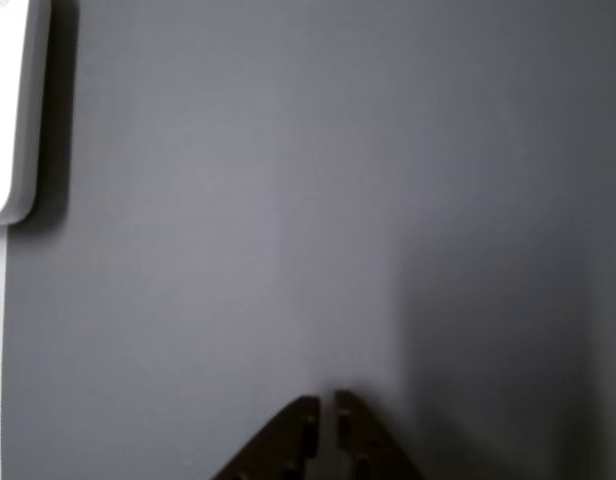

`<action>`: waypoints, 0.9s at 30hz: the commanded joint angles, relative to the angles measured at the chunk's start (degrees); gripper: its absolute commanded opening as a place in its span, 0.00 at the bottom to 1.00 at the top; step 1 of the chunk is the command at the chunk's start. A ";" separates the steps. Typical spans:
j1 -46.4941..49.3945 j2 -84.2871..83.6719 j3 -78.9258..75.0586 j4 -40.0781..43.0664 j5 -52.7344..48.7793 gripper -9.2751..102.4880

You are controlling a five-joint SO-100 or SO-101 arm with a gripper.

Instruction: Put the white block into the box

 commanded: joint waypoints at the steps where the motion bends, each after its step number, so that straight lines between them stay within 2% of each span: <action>1: 0.09 2.11 1.14 0.18 -0.53 0.08; 7: 0.00 0.88 1.14 -0.26 -0.62 0.07; 11: -1.23 -3.52 -0.35 -1.76 -4.13 0.07; 16: 0.18 -12.83 -9.76 -1.93 -4.13 0.07; 22: 2.29 -28.12 -23.64 -2.11 0.70 0.07; 27: 3.96 -39.90 -33.22 -4.92 2.02 0.07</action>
